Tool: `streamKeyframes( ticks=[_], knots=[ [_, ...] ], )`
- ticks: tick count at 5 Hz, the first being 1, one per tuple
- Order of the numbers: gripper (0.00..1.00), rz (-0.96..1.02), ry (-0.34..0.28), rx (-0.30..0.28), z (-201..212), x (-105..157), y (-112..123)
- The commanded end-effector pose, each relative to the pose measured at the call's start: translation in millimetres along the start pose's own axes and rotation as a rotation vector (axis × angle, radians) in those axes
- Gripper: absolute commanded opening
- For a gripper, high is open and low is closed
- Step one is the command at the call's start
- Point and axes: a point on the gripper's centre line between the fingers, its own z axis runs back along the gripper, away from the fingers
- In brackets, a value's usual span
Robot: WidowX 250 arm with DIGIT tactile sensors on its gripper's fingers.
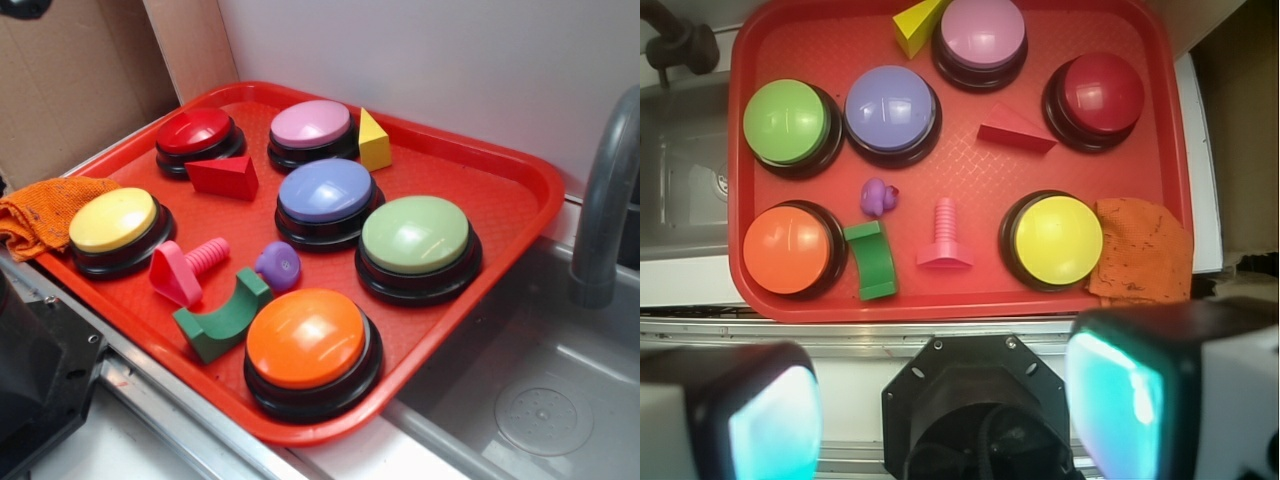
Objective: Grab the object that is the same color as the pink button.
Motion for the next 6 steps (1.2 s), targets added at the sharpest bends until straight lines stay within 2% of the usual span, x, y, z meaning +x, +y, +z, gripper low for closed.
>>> streamKeyframes(
  ticks=[1,2,3,4,5,6],
  knots=[
    [1.00,0.000,0.000,0.000,0.0,0.0,0.0],
    [1.00,0.183,-0.014,0.019,-28.4,14.5,-10.1],
    [1.00,0.357,-0.053,0.036,-51.8,21.4,-15.5],
    [1.00,0.570,-0.090,0.082,-81.1,24.2,-14.3],
    [1.00,0.743,-0.083,0.113,-109.2,23.4,-8.1],
    [1.00,0.823,-0.043,0.145,-135.5,24.1,0.2]
  ],
)
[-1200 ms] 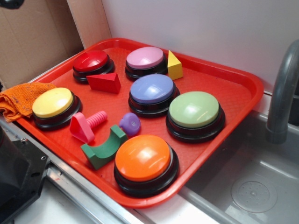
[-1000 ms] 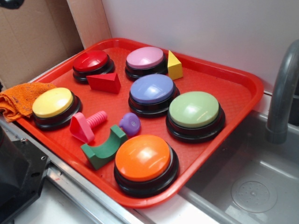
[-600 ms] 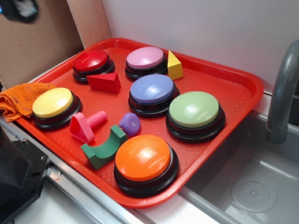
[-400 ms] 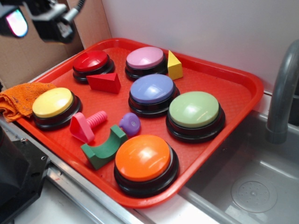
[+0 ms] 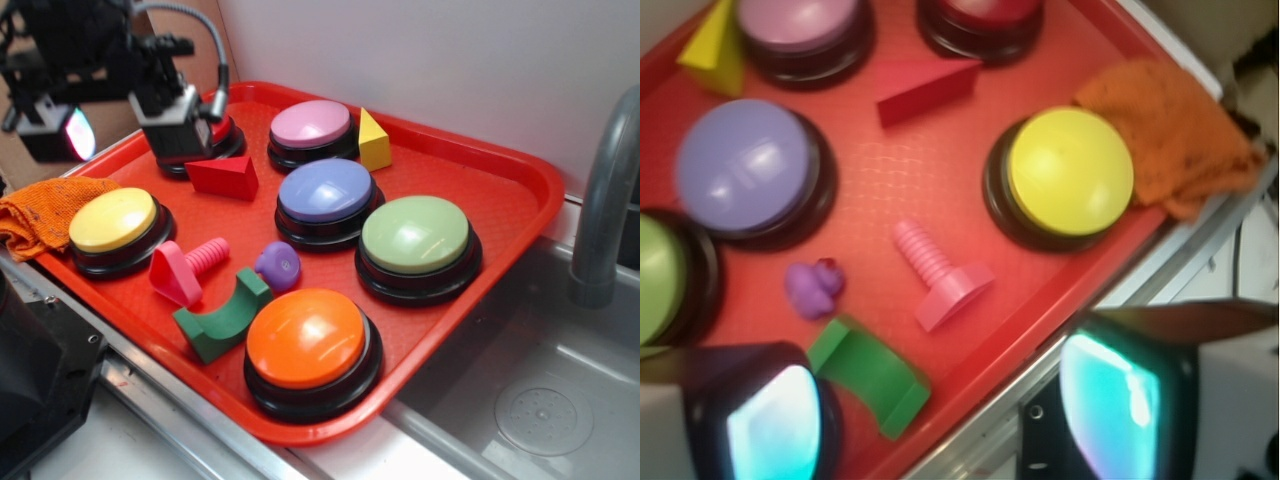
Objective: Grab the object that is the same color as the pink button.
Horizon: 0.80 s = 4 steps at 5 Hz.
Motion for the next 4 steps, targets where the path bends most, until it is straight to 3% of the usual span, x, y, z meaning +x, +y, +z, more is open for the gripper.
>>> streamKeyframes(
  ticks=[1,3,4],
  knots=[
    [1.00,0.155,-0.026,0.022,-44.3,12.0,4.3],
    [1.00,0.251,-0.057,0.065,-74.7,13.2,7.2],
    [1.00,0.242,-0.043,0.073,-88.3,14.9,4.5]
  ],
)
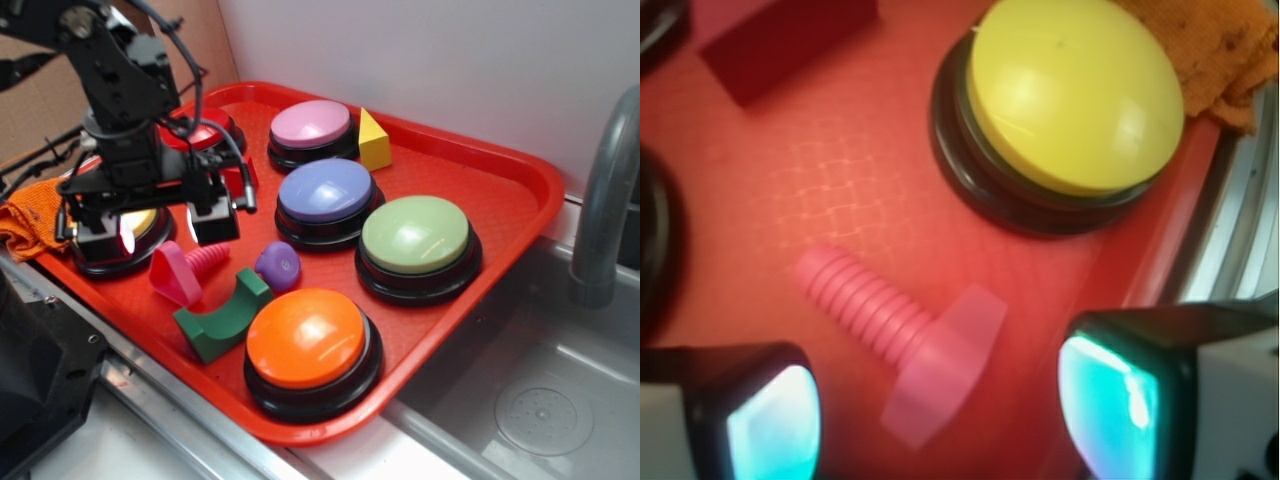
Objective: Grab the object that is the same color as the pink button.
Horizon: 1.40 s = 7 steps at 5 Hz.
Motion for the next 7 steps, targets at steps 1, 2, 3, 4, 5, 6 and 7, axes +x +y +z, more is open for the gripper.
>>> streamKeyframes(
  ticks=[1,2,3,4,5,6,7],
  knots=[
    [1.00,-0.009,0.012,-0.003,-18.6,4.9,-5.5],
    [1.00,-0.016,0.024,0.003,-26.7,3.7,-7.7],
    [0.15,-0.024,0.021,0.007,-26.8,3.0,-9.0],
    [0.00,-0.020,0.013,0.005,-25.5,3.9,-8.0],
    [0.00,-0.024,0.002,0.005,-21.8,5.2,-6.7],
    [0.00,-0.060,-0.024,0.000,-9.4,11.0,-5.4],
    [0.00,-0.148,-0.055,-0.006,7.0,19.8,-10.7]
  ],
)
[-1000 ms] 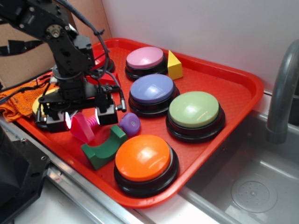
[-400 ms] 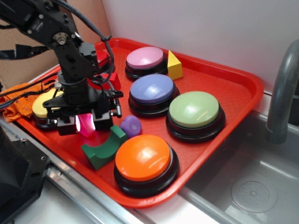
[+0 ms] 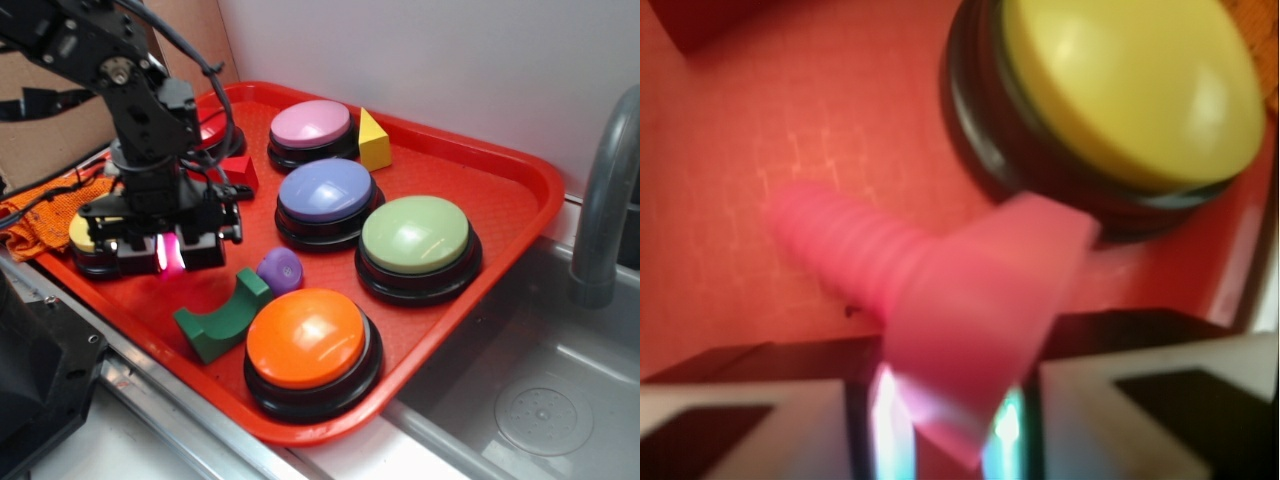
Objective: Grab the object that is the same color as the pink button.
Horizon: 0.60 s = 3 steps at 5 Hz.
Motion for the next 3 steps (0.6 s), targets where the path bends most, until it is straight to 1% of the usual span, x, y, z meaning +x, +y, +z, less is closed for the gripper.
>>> streamKeyframes(
  ticks=[1,2,3],
  knots=[
    [0.00,-0.206,-0.051,-0.082,45.0,23.4,-13.1],
    [0.00,-0.451,0.013,-0.143,75.1,32.1,-22.1],
    [0.00,-0.584,0.022,-0.188,93.8,35.1,-26.4]
  ],
)
